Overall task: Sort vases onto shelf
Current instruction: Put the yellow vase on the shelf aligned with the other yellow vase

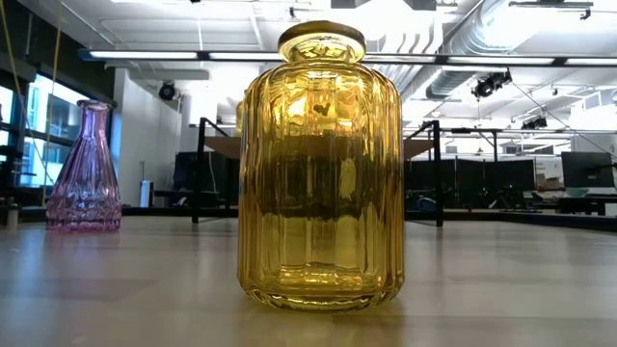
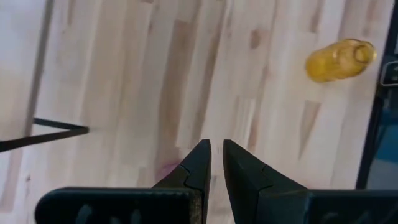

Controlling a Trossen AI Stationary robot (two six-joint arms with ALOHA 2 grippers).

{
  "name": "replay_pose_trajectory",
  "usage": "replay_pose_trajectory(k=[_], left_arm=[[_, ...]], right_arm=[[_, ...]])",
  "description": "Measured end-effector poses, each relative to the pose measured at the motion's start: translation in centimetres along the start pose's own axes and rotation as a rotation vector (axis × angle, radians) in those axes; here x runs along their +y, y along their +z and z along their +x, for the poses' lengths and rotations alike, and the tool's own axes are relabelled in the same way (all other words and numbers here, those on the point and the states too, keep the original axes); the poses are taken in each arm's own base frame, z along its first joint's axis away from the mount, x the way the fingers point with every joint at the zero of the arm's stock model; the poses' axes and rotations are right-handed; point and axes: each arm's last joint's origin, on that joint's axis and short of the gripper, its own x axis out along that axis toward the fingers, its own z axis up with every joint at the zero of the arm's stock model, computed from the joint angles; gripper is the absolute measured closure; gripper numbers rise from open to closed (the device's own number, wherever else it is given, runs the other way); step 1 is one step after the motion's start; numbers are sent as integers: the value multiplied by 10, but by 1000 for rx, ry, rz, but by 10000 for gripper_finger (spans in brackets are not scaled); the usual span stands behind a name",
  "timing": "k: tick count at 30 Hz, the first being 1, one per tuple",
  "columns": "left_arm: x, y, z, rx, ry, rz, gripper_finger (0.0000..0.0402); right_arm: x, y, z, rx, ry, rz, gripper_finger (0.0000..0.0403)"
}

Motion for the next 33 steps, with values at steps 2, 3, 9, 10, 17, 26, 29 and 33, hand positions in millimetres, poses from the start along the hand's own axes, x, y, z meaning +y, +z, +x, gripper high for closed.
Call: replay_pose_trajectory(k=[2, 3, 9, 10, 17, 26, 29, 33], left_arm=[[-7, -2, -1, 2, -9, 0, 369], [-10, -3, -1, 3, -13, 4, 369], [-24, -9, -2, 7, -30, 58, 369], [-25, -9, -2, 10, -29, 69, 369], [-34, -24, -4, 108, -13, 149, 369], [-57, -36, -7, 111, -45, 265, 369], [-62, -39, -8, 111, -52, 287, 369], [-67, -42, -9, 106, -52, 296, 369]], right_arm=[[6, -2, 0, -16, 25, 11, 316], [8, -3, -1, -22, 37, 17, 316], [26, -8, 7, -26, 77, 80, 316], [29, -9, 10, -23, 79, 87, 316], [56, -4, 46, -34, 111, 142, 316], [79, -5, 91, 9, 103, 254, 316], [85, -9, 100, 28, 97, 260, 316], [93, -14, 109, 35, 99, 235, 316]])
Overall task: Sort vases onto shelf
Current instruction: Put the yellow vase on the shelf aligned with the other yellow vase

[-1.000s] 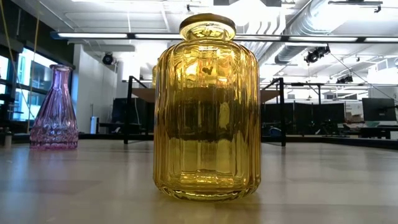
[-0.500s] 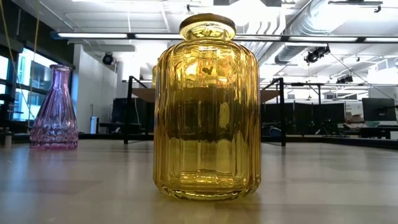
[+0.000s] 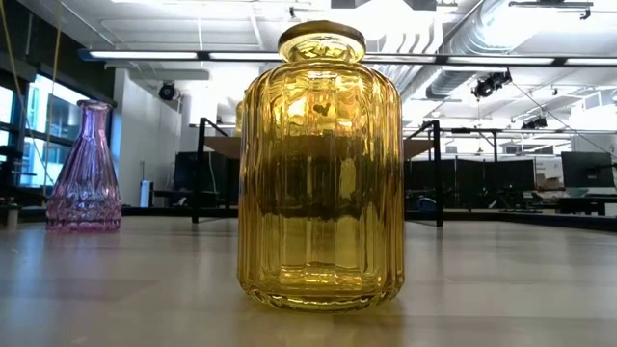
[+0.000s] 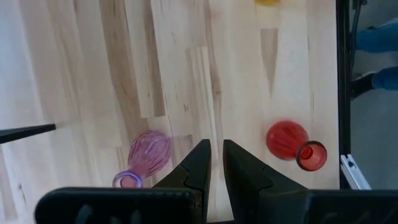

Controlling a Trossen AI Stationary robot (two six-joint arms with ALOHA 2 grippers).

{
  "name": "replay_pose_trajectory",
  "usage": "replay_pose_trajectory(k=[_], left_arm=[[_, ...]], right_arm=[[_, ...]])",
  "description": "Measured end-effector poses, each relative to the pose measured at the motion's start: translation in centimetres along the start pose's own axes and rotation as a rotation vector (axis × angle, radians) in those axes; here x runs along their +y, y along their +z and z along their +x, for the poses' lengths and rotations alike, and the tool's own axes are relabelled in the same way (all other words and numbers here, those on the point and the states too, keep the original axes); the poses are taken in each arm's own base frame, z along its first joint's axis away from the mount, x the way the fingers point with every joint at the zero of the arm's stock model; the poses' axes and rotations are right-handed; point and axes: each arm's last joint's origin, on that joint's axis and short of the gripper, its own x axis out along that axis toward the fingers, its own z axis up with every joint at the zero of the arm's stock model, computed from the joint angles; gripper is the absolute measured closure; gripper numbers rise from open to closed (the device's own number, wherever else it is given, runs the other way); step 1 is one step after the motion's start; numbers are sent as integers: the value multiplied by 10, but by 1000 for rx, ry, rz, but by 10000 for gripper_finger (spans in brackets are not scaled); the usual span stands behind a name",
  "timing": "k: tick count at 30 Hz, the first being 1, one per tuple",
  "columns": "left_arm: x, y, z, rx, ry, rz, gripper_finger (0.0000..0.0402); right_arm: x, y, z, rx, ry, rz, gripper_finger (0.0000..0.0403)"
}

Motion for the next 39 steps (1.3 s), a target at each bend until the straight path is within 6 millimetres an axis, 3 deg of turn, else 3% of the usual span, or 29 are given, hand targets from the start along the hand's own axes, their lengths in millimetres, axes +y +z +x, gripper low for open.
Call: replay_pose_trajectory(k=[26, 36, 39], left_arm=[[-4, 1, 0, -30, 37, 23, 369], [-4, 0, 0, -30, 38, 24, 369], [-4, 0, 0, -30, 38, 24, 369]], right_arm=[[9, -9, 69, 102, -30, 3, 300], [18, -12, 73, 89, 32, -10, 300], [18, -15, 82, 102, 16, -7, 300]])
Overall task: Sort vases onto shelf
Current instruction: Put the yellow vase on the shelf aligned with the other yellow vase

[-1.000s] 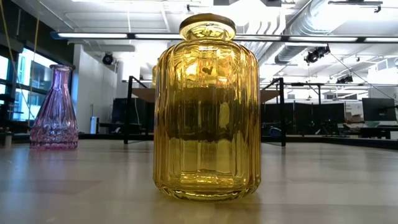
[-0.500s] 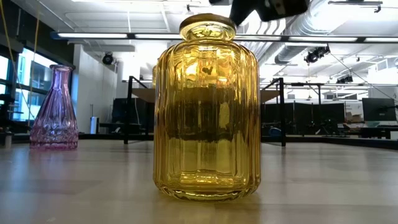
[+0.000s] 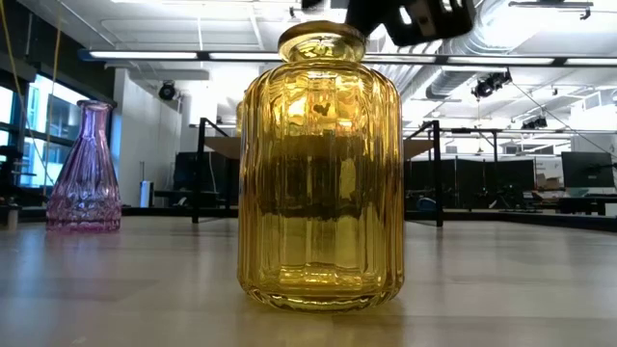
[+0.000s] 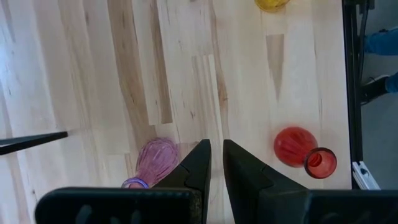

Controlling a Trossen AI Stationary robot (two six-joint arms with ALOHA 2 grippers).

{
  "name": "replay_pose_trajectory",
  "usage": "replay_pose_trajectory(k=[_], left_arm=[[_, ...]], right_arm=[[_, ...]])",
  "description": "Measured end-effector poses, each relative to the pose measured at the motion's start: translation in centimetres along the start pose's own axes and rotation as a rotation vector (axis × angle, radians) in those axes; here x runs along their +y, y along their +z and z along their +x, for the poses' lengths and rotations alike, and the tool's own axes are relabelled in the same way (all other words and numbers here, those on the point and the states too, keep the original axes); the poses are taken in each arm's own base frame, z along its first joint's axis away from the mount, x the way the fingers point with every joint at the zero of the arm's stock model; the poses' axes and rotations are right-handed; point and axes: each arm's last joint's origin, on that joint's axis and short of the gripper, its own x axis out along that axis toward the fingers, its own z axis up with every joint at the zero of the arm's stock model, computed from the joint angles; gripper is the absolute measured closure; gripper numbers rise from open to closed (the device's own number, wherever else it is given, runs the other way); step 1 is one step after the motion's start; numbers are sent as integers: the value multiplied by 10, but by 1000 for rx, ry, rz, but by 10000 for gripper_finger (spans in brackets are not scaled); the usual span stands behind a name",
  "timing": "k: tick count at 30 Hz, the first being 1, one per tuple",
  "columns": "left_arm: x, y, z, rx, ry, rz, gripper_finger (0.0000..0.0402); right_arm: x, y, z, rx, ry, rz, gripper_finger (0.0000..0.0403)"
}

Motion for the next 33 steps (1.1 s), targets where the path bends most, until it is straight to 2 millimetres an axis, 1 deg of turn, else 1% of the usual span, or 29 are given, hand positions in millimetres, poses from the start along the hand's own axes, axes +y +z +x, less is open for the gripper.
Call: replay_pose_trajectory(k=[3, 10, 14, 19, 23, 27, 33], left_arm=[[0, 0, 0, 0, 0, 0, 369], [0, 0, 0, 0, 1, 0, 369], [0, 0, 0, 0, 1, 0, 369], [0, 0, 0, -2, 0, -1, 369], [0, 0, 0, -3, 0, -1, 369], [0, 0, 0, -4, 1, -1, 369], [0, 0, 0, -5, 2, -1, 369]], right_arm=[[0, -3, 8, 21, -8, 8, 300], [0, -4, 10, 22, -13, 19, 300], [-2, -5, 20, 31, -37, 23, 300], [-4, -2, 25, 37, -48, 39, 300], [-5, 0, 25, 39, -51, 63, 301], [-7, 3, 25, 28, -57, 98, 324], [-7, 5, 24, 19, -57, 101, 389]])
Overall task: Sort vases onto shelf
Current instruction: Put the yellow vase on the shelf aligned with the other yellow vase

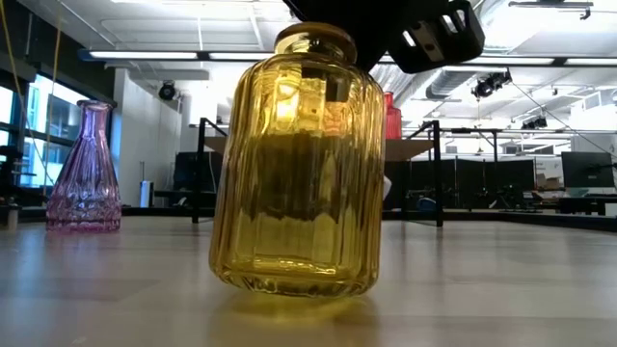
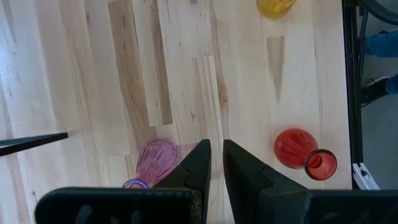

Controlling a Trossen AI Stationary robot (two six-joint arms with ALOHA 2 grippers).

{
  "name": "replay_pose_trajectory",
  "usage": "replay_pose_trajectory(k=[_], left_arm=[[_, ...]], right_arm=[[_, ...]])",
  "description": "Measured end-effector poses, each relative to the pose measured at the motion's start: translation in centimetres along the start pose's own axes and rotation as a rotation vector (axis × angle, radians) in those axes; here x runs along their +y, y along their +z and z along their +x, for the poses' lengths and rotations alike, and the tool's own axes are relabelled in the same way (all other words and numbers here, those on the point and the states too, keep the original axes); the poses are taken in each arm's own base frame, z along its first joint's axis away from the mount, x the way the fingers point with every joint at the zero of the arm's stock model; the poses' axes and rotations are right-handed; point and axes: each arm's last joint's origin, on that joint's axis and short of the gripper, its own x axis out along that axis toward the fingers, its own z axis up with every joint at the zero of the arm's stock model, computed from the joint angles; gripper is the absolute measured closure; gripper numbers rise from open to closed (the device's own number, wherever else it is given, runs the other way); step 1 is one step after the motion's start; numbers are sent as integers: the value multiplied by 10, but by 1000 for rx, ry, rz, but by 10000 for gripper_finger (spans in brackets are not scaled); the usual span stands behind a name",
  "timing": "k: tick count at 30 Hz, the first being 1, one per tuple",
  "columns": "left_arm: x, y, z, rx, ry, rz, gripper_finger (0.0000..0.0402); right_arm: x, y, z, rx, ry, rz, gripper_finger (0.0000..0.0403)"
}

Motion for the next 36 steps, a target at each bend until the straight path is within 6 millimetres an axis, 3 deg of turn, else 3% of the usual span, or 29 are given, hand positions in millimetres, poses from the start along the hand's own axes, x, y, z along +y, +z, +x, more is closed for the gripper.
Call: replay_pose_trajectory(k=[16, 31, 36], left_arm=[[0, 0, 0, 0, 1, 1, 369], [1, 0, 0, -10, 35, 8, 369], [1, 0, 0, -15, 52, 8, 369]], right_arm=[[-1, 2, 0, 0, -3, -2, 400], [1, 11, -34, -33, -111, -60, 402], [0, 13, -35, -32, -116, -82, 402]])
